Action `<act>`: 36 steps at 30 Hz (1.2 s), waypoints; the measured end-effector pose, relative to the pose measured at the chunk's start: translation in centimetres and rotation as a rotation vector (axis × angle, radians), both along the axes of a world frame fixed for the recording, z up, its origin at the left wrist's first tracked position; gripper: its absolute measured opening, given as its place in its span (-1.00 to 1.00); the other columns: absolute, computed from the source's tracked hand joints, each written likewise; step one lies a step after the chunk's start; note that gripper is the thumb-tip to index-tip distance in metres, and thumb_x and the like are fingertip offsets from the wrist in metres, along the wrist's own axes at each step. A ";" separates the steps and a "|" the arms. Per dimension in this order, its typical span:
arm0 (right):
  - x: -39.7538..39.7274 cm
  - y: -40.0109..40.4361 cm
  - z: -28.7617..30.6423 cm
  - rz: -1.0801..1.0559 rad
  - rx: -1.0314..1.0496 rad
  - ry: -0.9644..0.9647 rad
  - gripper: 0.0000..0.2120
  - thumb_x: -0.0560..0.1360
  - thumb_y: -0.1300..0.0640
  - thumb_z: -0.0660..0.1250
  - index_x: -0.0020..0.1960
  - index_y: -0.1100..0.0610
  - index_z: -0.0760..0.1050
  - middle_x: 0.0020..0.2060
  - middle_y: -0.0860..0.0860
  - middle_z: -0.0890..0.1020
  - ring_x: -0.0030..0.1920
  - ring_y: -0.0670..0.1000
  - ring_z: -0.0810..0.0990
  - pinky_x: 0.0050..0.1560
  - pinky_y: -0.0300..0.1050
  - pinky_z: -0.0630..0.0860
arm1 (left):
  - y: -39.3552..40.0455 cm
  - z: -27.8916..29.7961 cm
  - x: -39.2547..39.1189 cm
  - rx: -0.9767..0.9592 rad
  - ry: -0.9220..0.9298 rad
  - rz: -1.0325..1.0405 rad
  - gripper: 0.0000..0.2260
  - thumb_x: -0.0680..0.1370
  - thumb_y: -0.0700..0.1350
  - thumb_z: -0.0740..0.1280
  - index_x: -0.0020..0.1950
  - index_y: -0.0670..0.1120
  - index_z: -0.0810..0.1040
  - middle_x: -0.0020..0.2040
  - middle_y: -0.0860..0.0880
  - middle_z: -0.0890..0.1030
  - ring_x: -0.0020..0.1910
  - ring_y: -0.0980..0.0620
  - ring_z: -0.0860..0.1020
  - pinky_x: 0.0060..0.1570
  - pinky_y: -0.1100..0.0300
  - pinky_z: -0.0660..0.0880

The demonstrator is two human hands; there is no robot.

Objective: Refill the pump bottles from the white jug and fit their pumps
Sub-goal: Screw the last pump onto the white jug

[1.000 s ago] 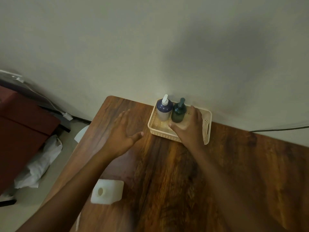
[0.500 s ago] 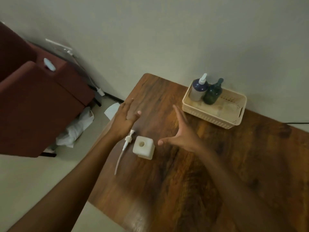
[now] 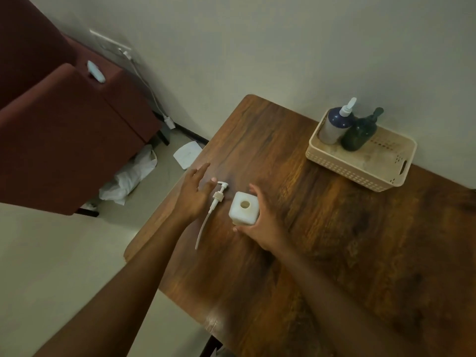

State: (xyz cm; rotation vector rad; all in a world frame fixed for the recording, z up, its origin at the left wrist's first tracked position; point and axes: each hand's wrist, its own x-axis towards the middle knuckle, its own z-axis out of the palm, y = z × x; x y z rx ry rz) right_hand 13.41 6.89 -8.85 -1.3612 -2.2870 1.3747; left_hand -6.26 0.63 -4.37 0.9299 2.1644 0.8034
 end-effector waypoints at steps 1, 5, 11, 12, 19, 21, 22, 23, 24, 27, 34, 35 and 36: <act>-0.1 -0.2 -0.5 -0.026 0.015 0.024 0.11 0.24 -0.09 0.68 0.56 -0.22 0.04 0.49 -0.09 0.32 0.48 -0.03 0.31 0.41 0.01 0.41 | -0.1 -0.5 0.0 -0.011 0.009 0.004 -0.51 0.70 0.17 0.20 0.63 0.18 0.26 0.67 -0.03 0.24 0.63 -0.09 0.22 0.55 -0.16 0.19; -0.2 -0.6 -1.3 -0.074 0.079 0.116 -0.13 0.25 -0.04 0.68 0.39 -0.22 0.24 0.22 -0.20 0.43 0.24 -0.20 0.42 0.24 -0.16 0.53 | 0.1 -2.3 0.0 -0.060 0.000 0.029 -0.45 0.64 0.10 0.37 0.61 0.17 0.31 0.64 -0.01 0.33 0.56 -0.10 0.34 0.52 -0.21 0.34; 0.9 -0.8 -0.3 -0.111 0.113 0.145 -0.14 0.25 -0.08 0.68 0.41 -0.16 0.29 0.21 -0.23 0.42 0.22 -0.22 0.40 0.08 -0.48 0.30 | 1.8 -4.4 0.9 -0.122 0.058 0.033 -0.43 0.58 -0.05 0.46 0.57 0.06 0.40 0.46 -0.12 0.53 0.34 -0.10 0.54 0.38 -0.09 0.52; 1.3 -0.8 0.0 -0.120 0.107 0.141 -0.14 0.26 -0.09 0.67 0.41 -0.18 0.27 0.21 -0.24 0.41 0.23 -0.20 0.39 0.09 -0.43 0.33 | 2.1 -4.7 1.1 -0.131 0.060 0.040 -0.43 0.57 -0.06 0.47 0.57 0.04 0.41 0.42 -0.13 0.55 0.31 -0.10 0.56 0.36 -0.05 0.54; 4.3 -0.7 1.7 -0.166 0.087 0.113 -0.13 0.28 -0.09 0.66 0.45 -0.18 0.26 0.30 -0.20 0.44 0.31 -0.16 0.38 0.24 -0.13 0.50 | 3.3 -5.3 2.8 -0.187 0.097 0.063 -0.45 0.55 -0.17 0.49 0.53 -0.03 0.47 0.38 -0.16 0.55 0.31 -0.14 0.55 0.33 0.06 0.52; 4.9 -0.8 1.9 -0.176 0.095 0.099 -0.12 0.29 -0.07 0.66 0.47 -0.16 0.25 0.33 -0.15 0.44 0.33 -0.14 0.37 0.26 -0.11 0.49 | 3.2 -5.6 2.8 -0.219 0.099 0.061 -0.50 0.60 -0.23 0.42 0.53 0.00 0.47 0.41 -0.14 0.51 0.34 -0.13 0.52 0.24 0.18 0.42; 5.1 -0.8 2.0 -0.179 0.099 0.098 -0.12 0.29 -0.07 0.66 0.47 -0.16 0.25 0.33 -0.15 0.44 0.33 -0.14 0.36 0.26 -0.11 0.49 | 3.1 -5.7 2.8 -0.232 0.111 0.050 -0.51 0.62 -0.24 0.38 0.53 0.01 0.46 0.42 -0.14 0.50 0.35 -0.13 0.51 0.21 0.19 0.37; 5.4 -0.9 1.9 -0.180 0.099 0.097 -0.12 0.29 -0.07 0.66 0.47 -0.16 0.26 0.33 -0.16 0.45 0.33 -0.14 0.37 0.26 -0.11 0.49 | 3.1 -5.7 2.9 -0.238 0.126 0.039 -0.52 0.63 -0.25 0.36 0.54 0.01 0.45 0.43 -0.14 0.50 0.36 -0.13 0.50 0.22 0.19 0.36; 5.6 -0.9 1.9 -0.183 0.095 0.098 -0.12 0.28 -0.07 0.66 0.46 -0.17 0.25 0.31 -0.17 0.45 0.33 -0.14 0.38 0.25 -0.12 0.49 | 3.0 -5.7 3.0 -0.236 0.141 0.029 -0.52 0.63 -0.26 0.34 0.55 0.00 0.45 0.43 -0.15 0.50 0.37 -0.14 0.50 0.27 0.18 0.38; 6.5 -1.1 1.9 -0.204 0.065 0.092 -0.12 0.27 -0.10 0.66 0.43 -0.24 0.24 0.22 -0.29 0.41 0.23 -0.25 0.39 0.12 -0.29 0.45 | 3.1 -5.2 3.7 -0.213 0.159 -0.004 -0.54 0.67 -0.21 0.31 0.58 0.02 0.42 0.42 -0.15 0.52 0.36 -0.13 0.52 0.41 0.00 0.48; 9.4 -1.2 4.1 -0.253 0.061 0.075 -0.11 0.28 -0.07 0.66 0.44 -0.22 0.23 0.24 -0.26 0.40 0.26 -0.24 0.38 0.15 -0.34 0.43 | 3.6 -1.8 7.3 0.000 0.090 -0.099 -0.53 0.59 -0.25 0.41 0.49 -0.01 0.51 0.28 -0.02 0.61 0.08 0.09 0.59 -0.08 0.31 0.54; 10.0 -1.0 4.8 -0.259 0.069 0.072 -0.12 0.28 -0.07 0.66 0.45 -0.21 0.23 0.28 -0.21 0.42 0.30 -0.17 0.37 0.22 -0.20 0.47 | 3.9 -1.0 8.1 0.032 0.083 -0.106 -0.53 0.58 -0.30 0.41 0.47 -0.02 0.53 0.21 -0.03 0.64 0.03 0.09 0.60 -0.08 0.30 0.54; 10.8 -0.8 5.7 -0.264 0.075 0.071 -0.13 0.29 -0.07 0.66 0.44 -0.21 0.24 0.30 -0.18 0.43 0.32 -0.13 0.37 0.27 -0.10 0.47 | 4.3 0.0 9.0 0.064 0.079 -0.117 -0.55 0.58 -0.32 0.39 0.44 -0.03 0.54 0.11 -0.04 0.67 -0.05 0.09 0.62 -0.10 0.30 0.55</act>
